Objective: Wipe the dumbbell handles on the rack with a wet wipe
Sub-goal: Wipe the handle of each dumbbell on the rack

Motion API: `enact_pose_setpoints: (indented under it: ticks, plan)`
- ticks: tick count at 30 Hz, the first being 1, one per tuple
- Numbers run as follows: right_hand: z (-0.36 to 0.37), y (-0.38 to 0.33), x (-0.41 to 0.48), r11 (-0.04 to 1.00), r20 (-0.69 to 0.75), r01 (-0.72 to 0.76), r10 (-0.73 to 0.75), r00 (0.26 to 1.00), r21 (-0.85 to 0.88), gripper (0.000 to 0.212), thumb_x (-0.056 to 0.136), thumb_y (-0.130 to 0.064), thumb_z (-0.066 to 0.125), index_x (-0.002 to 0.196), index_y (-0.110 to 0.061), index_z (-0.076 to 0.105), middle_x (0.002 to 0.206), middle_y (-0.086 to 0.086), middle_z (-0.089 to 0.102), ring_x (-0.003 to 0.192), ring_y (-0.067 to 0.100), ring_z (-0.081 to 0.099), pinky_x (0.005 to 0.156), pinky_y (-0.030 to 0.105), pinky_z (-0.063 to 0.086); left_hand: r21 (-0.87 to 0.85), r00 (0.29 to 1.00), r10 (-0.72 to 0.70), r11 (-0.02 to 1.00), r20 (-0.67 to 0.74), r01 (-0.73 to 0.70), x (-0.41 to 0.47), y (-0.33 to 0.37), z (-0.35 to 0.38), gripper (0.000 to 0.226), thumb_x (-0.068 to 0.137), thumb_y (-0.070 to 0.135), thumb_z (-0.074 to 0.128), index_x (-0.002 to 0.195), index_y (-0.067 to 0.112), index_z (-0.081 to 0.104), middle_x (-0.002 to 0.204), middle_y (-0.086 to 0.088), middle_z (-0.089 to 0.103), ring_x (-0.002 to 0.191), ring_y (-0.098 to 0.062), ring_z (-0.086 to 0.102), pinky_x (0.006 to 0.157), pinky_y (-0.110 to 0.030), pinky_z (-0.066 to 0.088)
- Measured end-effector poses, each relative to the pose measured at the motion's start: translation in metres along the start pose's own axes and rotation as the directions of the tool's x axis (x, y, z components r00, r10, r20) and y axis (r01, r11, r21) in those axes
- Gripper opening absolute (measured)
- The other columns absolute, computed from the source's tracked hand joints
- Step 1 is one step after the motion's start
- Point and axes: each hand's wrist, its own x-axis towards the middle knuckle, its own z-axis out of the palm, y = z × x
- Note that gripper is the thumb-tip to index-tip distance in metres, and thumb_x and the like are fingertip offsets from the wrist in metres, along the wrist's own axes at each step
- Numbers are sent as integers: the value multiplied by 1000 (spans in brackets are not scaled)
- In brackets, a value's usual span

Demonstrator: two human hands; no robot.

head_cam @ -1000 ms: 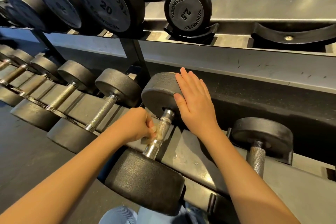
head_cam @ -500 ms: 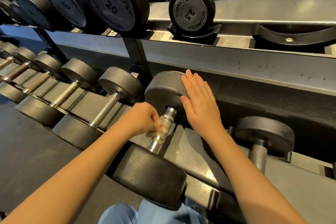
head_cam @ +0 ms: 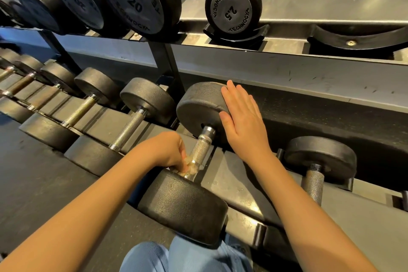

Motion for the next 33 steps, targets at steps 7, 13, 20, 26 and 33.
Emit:
enact_pose_setpoints:
  ticks: [7, 13, 20, 26, 33]
  plan:
    - [-8, -21, -28, 956, -148, 262, -242, 959, 131, 19, 89, -23, 57, 94, -13, 72, 90, -1, 68, 85, 15, 60, 73, 32, 49, -433, 840, 60, 835, -540, -338, -20, -6, 11, 17, 78, 22, 75, 70, 34, 66, 66, 10, 67, 62, 4, 59, 61, -10, 42]
    - [9, -38, -32, 792, 275, -209, 54, 960, 574, 19, 86, -16, 68, 104, -19, 71, 87, -2, 71, 77, 8, 66, 71, 20, 53, -486, 851, 102, 783, -516, -389, -29, -9, 15, 22, 81, 22, 72, 102, 28, 70, 84, 11, 72, 82, 3, 65, 73, -7, 48]
    - [23, -29, -32, 998, 9, 13, -12, 1000, -57, 12, 89, -18, 62, 91, -7, 64, 89, 4, 54, 69, 18, 53, 53, 38, 50, -336, 869, 38, 913, -494, -231, -46, -19, 31, 51, 98, 43, 40, 147, 30, 32, 150, 12, 34, 137, -5, 30, 112, -26, 22]
    - [35, -32, -33, 992, 144, 115, -107, 984, -44, 18, 87, -24, 64, 89, -6, 69, 93, 7, 55, 79, 22, 55, 57, 33, 47, -220, 875, 64, 957, -480, -190, -56, -21, 38, 58, 97, 49, 32, 149, 26, 25, 155, 8, 27, 141, -6, 24, 114, -28, 17]
    - [33, -20, -29, 983, 27, 46, -42, 999, -176, 14, 83, -16, 71, 77, -5, 66, 80, 7, 55, 59, 20, 53, 41, 30, 43, -212, 871, 44, 963, -490, -167, -61, -17, 37, 57, 98, 48, 30, 150, 25, 23, 156, 7, 24, 142, -7, 20, 115, -28, 15]
